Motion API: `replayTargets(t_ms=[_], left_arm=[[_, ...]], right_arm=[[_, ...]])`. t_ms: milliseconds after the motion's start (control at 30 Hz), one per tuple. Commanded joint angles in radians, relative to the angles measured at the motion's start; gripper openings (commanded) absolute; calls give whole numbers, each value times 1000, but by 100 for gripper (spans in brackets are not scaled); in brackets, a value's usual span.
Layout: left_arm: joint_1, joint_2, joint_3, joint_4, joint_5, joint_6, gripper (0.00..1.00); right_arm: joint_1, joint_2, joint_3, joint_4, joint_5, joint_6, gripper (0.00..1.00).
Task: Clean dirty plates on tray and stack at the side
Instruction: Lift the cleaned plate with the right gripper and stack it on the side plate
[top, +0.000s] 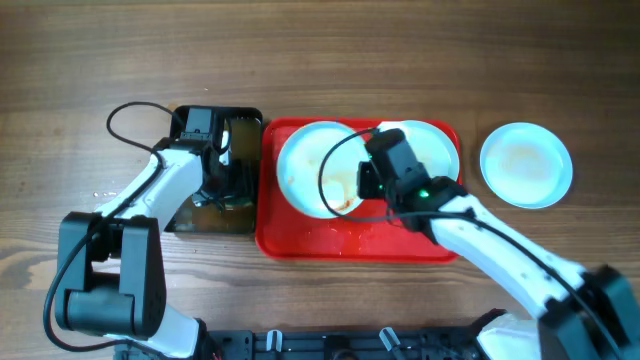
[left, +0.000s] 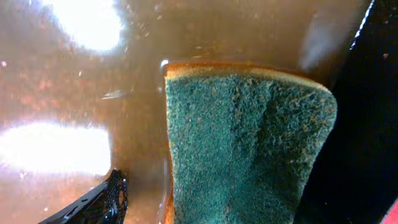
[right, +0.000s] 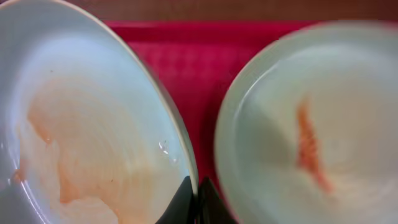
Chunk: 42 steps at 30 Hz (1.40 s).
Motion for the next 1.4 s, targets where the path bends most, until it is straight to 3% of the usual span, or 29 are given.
replayTargets(t_ms=[0,133,233,367,500,700,733,833,900,967,1033,1200,1233,1367], left_arm=[[6,13,15,12,-17,-2,71],[6,13,15,16,-17,-2,72],[6,13,15,21,-17,-2,72],[6,13,14,22,-17,-2,72],[6,13,14,27,-17,-2,73],[6,13,14,27,-17,-2,73],[6,13,14,26,-17,-2,73],[6,13,14,27,-17,-2,72],[6,13,14,26,-17,-2,73],[6,13,14,26,-17,-2,73],[6,13,14,25,-17,-2,73],[6,13,14,14,-17,-2,72],[6,13,13,14,-17,-2,72],[6,13,13,15,-17,-2,72]], right_arm=[[16,-54,0,-15,254,-300,4],[131,-57,0,8,532,-490,4],[260,-57,0,142,763,-688,4],[321,-57,0,355,858,-884,4],[336,-57,0,543,880,-1198,4],[342,-56,0,588,896,-1231,4],[342,-56,0,588,897,-1210,4],[318,-56,0,534,943,-912,4],[276,-56,0,371,935,-617,4],[193,-56,0,145,800,-307,4],[86,-56,0,32,659,-96,4],[-235,-108,0,19,173,99,5],[-355,-113,0,2,42,109,4],[-652,-113,0,-147,-62,213,4]])
